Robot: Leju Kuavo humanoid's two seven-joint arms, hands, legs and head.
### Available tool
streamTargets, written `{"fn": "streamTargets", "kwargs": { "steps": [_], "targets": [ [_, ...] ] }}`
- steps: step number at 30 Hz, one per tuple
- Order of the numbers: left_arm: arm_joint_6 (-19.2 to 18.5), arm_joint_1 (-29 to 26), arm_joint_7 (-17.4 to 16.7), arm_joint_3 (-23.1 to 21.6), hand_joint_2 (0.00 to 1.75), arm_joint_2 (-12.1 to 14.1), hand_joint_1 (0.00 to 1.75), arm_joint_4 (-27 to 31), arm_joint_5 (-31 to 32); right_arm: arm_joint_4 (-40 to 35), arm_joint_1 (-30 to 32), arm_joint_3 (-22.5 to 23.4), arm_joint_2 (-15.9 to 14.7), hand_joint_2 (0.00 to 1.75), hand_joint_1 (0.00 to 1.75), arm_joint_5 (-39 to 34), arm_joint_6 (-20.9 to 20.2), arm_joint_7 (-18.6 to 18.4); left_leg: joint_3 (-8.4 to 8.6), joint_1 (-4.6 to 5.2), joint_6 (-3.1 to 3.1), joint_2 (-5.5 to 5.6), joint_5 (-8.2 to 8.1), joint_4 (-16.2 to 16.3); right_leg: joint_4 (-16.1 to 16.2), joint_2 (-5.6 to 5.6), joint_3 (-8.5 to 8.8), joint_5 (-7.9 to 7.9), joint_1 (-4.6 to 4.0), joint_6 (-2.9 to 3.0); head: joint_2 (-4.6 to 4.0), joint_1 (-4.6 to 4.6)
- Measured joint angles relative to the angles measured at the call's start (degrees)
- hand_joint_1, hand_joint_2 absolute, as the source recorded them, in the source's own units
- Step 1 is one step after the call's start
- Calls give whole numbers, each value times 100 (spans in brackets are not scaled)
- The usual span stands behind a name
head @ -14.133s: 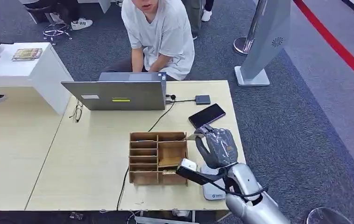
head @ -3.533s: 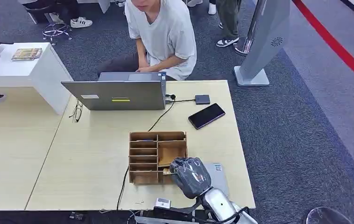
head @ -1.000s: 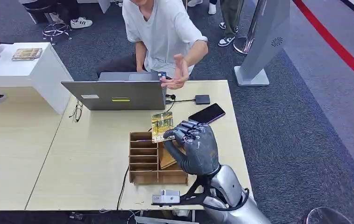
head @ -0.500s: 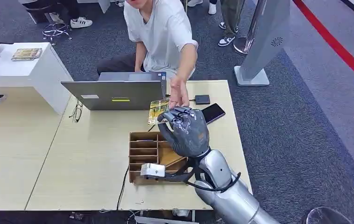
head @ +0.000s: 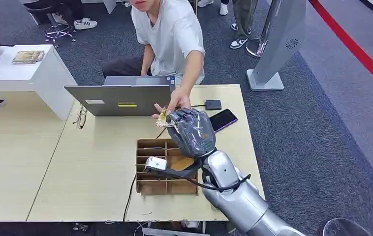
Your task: Pass the card to the sensor for recognition and then transmit it.
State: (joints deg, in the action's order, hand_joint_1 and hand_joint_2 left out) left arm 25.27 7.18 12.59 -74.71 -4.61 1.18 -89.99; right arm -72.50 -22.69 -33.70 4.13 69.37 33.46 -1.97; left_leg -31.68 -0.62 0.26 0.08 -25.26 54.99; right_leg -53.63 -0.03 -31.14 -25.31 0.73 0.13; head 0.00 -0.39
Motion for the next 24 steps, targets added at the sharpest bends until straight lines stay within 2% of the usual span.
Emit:
{"fn": "streamTargets", "kwargs": {
  "steps": [6, 7, 24],
  "targets": [
    [0, 2, -22, -4, 0, 0, 0, 0, 2, 122, -27, 2, 28, 175, 0, 79, -181, -166, 1, -1, 0, 0, 0, 0, 0, 0, 0, 0, 0, 0, 0, 0],
    [0, 2, -33, -4, 0, 0, 0, 0, 0, 133, -27, 2, 31, 0, 0, 79, -210, -172, 1, -1, 0, 0, 0, 0, 0, 0, 0, 0, 0, 0, 0, 2],
    [-35, 3, -59, -4, 0, -2, 0, -2, 2, 166, -22, 2, 31, 0, 0, 94, -376, -262, 1, 0, 0, -1, 0, 0, 0, 1, -1, 0, 0, 0, 0, 2]
  ]
}}
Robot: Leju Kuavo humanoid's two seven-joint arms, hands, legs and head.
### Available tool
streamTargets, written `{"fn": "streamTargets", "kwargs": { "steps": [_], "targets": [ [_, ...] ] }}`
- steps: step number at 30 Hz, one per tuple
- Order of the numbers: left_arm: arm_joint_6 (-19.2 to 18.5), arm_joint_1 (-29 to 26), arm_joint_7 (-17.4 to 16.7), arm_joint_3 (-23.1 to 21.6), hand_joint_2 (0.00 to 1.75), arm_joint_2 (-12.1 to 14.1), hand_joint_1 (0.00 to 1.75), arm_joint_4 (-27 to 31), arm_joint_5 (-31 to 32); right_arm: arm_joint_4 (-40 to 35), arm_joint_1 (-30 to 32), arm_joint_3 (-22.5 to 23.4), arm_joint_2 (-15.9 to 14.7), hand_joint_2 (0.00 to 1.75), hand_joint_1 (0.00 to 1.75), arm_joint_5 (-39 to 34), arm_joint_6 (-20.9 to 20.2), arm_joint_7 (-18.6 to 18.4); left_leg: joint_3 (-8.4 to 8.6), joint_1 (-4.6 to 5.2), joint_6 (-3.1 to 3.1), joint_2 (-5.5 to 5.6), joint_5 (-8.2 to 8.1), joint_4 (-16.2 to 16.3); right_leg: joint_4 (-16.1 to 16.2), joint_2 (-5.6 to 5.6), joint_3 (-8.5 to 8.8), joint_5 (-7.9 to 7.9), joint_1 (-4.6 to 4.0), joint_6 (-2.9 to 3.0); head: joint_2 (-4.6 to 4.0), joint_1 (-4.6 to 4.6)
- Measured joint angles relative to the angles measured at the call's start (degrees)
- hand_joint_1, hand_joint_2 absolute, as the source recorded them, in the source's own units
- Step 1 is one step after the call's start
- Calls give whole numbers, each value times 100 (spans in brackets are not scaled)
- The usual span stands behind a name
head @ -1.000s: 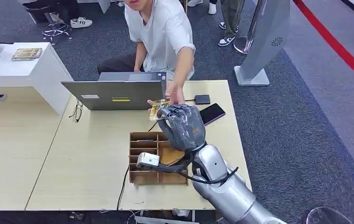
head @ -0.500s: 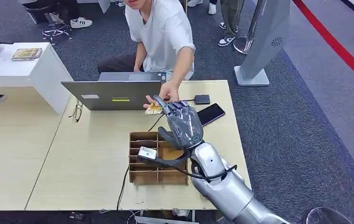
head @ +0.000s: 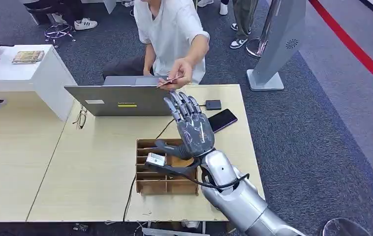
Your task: Pass the card to the sensor for recognition and then transmit it.
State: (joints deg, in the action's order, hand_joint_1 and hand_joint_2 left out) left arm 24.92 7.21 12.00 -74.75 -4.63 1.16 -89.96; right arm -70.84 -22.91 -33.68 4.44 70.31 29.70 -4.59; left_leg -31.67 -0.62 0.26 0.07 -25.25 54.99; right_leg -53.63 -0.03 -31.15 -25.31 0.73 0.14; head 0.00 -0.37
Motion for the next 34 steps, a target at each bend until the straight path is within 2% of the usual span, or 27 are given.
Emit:
{"fn": "streamTargets", "kwargs": {
  "steps": [7, 10, 15, 22, 25, 27, 34],
  "targets": [
    [-13, 0, 0, 0, 0, -4, 0, 0, 0, -100, 4, -2, 0, 0, 0, -2, 22, 22, 0, 0, 0, 0, 0, 0, 0, 0, 0, 0, 0, 0, 0, -2],
    [-20, -2, 2, 0, 0, -6, 0, 0, -2, -275, 61, -2, -2, 0, 0, -137, 129, 170, 0, 0, 0, 0, 0, 0, 0, 0, -1, 0, 0, 0, 0, -2],
    [-26, -13, 81, 50, 0, -9, 0, -7, -2, -1116, 327, 0, -31, 0, 0, -1107, 271, 766, -1, 0, 0, 0, -1, 0, 1, 0, -2, -1, 0, 0, 0, 0],
    [39, -85, 236, 284, 0, -20, 0, -7, -2, -2337, 769, -2, -216, 0, 0, -2980, -59, 1736, -2, 0, -1, 0, -2, 0, 2, 0, -3, -2, 0, -1, 0, 0],
    [66, -112, 297, 378, 0, -31, 0, -7, -2, -2669, 936, -2, -295, 0, 0, -3847, -480, 2097, -2, 0, -1, 0, -2, 0, 2, 0, -2, -2, 0, -1, 0, -2],
    [87, -119, 360, 485, 0, -37, 0, -7, -2, -2847, 1016, -11, -367, 0, 0, -4880, -1242, 2353, -1, 0, -1, 0, -2, 0, 2, 0, -2, -1, 0, -1, 0, -2],
    [107, -167, 514, 776, 0, -63, 0, -9, -2, -3182, 1339, 28, -575, 0, 0, -7120, -3225, 2883, -2, 0, -1, 0, -2, 0, 2, -1, -2, -1, 0, -1, 0, -2]
  ]
}}
